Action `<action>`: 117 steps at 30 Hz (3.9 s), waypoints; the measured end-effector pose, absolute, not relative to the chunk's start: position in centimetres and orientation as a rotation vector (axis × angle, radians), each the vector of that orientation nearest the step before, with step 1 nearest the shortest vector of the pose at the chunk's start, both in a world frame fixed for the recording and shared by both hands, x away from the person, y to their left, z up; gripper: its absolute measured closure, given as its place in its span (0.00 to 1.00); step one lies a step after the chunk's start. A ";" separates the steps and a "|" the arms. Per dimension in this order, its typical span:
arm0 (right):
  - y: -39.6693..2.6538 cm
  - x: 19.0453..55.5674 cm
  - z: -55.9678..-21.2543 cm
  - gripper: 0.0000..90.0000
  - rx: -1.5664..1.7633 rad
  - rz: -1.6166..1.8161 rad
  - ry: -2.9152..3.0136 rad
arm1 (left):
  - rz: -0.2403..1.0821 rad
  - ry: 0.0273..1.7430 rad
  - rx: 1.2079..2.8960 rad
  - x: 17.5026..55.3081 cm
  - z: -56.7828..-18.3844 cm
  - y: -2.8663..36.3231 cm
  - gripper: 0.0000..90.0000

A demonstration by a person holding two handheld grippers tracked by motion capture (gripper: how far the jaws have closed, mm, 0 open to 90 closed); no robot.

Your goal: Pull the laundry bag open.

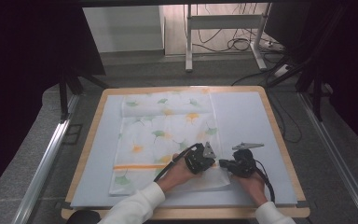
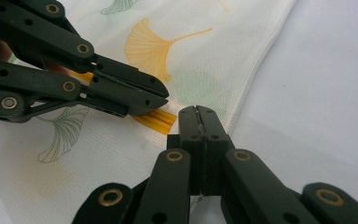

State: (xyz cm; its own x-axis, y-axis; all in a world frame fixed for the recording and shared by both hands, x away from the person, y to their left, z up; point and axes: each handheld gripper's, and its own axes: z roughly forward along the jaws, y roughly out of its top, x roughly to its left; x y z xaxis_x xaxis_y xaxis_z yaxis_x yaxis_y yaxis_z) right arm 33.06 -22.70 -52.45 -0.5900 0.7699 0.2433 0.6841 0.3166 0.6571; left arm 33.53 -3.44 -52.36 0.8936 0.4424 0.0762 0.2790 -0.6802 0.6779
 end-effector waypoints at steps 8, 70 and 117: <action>-22.9 33.2 -52.5 1.00 1.372 1.146 2.458 | 0.319 0.513 2.369 33.3 -52.3 -2.8 1.00; -22.8 33.0 -52.6 1.00 1.323 1.142 2.462 | 0.299 0.691 2.334 32.1 -52.4 4.3 1.00; -22.9 33.0 -52.6 1.00 1.320 1.147 2.463 | 0.284 0.800 2.318 31.5 -52.4 8.1 1.00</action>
